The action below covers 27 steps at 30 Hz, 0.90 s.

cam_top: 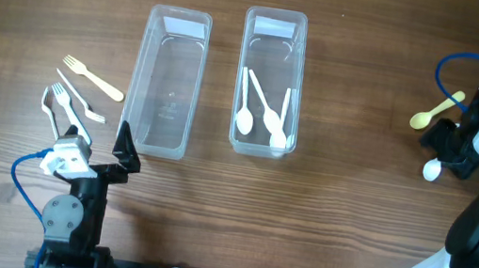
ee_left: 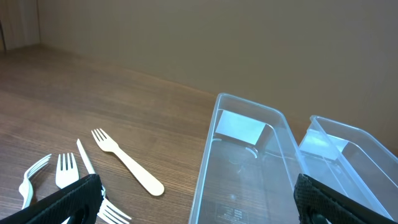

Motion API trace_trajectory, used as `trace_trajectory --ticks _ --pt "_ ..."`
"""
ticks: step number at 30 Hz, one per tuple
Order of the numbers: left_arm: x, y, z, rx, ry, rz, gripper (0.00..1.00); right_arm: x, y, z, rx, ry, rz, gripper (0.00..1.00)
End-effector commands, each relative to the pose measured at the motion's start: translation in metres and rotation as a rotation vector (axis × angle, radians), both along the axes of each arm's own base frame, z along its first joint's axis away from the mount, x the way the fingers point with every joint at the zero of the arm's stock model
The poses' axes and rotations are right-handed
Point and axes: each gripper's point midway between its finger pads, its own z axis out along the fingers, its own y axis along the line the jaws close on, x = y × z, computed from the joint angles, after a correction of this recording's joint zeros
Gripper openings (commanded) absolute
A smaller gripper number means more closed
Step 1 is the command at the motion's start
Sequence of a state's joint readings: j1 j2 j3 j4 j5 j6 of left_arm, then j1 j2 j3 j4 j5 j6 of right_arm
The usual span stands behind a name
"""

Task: Pack container
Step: 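Grasp the last white spoon with the right gripper, then place the white spoon into the right container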

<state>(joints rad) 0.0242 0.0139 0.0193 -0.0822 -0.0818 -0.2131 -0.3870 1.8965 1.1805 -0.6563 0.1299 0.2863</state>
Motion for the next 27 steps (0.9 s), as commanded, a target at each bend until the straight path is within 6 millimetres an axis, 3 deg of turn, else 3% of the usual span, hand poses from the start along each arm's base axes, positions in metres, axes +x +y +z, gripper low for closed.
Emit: trace_trajectory --ticks 1,7,10,15,17,18,20,24,27 --pt "0.000 -0.001 -0.001 0.020 -0.001 -0.002 1.00 0.006 0.002 -0.003 0.021 -0.021 -0.003 0.72" --pt "0.000 -0.001 -0.001 0.020 -0.001 -0.002 1.00 0.008 0.001 -0.009 0.016 -0.035 -0.004 0.72" --pt "0.000 -0.001 -0.001 0.020 -0.001 -0.002 1.00 0.004 0.003 -0.020 0.029 -0.006 -0.010 0.66" --pt "0.000 -0.001 -0.001 0.020 -0.001 -0.002 1.00 -0.004 0.007 -0.036 0.062 0.036 -0.031 0.67" --pt "0.000 -0.001 -0.001 0.020 -0.001 -0.002 1.00 -0.005 0.008 -0.037 0.067 0.044 -0.033 0.51" --pt "0.000 -0.001 -0.001 0.020 -0.001 -0.002 1.00 -0.007 0.009 -0.037 0.073 0.052 -0.035 0.34" --pt "0.000 -0.001 -0.001 0.020 -0.001 -0.002 1.00 -0.011 0.010 -0.037 0.079 0.061 -0.055 0.17" --pt "0.000 -0.001 -0.001 0.020 -0.001 -0.002 1.00 -0.014 0.016 -0.037 0.110 0.076 -0.061 0.04" --pt "0.000 -0.001 -0.001 0.020 -0.001 -0.002 1.00 -0.008 0.019 -0.023 0.128 0.050 -0.055 0.04"
